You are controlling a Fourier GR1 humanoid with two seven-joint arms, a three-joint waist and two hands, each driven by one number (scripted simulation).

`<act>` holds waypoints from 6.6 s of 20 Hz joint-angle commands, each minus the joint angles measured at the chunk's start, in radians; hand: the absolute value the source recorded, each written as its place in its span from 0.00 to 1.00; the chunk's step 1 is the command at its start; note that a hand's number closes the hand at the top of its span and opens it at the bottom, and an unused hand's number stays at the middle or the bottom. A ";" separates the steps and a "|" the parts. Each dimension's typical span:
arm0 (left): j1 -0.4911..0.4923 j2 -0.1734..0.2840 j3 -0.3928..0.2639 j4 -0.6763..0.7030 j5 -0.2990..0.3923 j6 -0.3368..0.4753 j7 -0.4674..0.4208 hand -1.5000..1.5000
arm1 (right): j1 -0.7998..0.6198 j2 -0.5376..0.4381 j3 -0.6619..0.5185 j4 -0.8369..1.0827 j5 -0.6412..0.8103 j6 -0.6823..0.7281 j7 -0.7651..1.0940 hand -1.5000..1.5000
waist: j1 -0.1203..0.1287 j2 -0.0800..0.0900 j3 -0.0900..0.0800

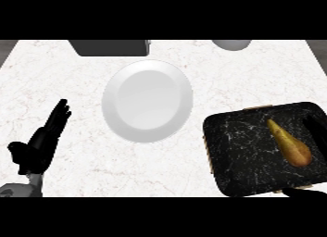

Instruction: Pick the pear from the tray and place it in the plate

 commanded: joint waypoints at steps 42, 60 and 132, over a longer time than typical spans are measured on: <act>0.012 -0.107 0.157 -0.046 -0.140 -0.129 0.061 0.50 | -0.306 0.202 -0.158 0.595 0.326 0.279 -0.155 1.00 | 0.007 0.000 0.003; 0.029 -0.124 0.177 0.015 -0.169 -0.108 -0.013 0.50 | 0.185 0.681 0.309 -0.171 0.918 0.077 0.595 1.00 | -0.026 -0.007 -0.002; -0.028 -0.167 0.190 0.051 -0.202 -0.114 0.000 0.50 | -0.563 0.686 0.297 0.423 0.479 -0.932 0.734 0.00 | -0.005 -0.001 0.002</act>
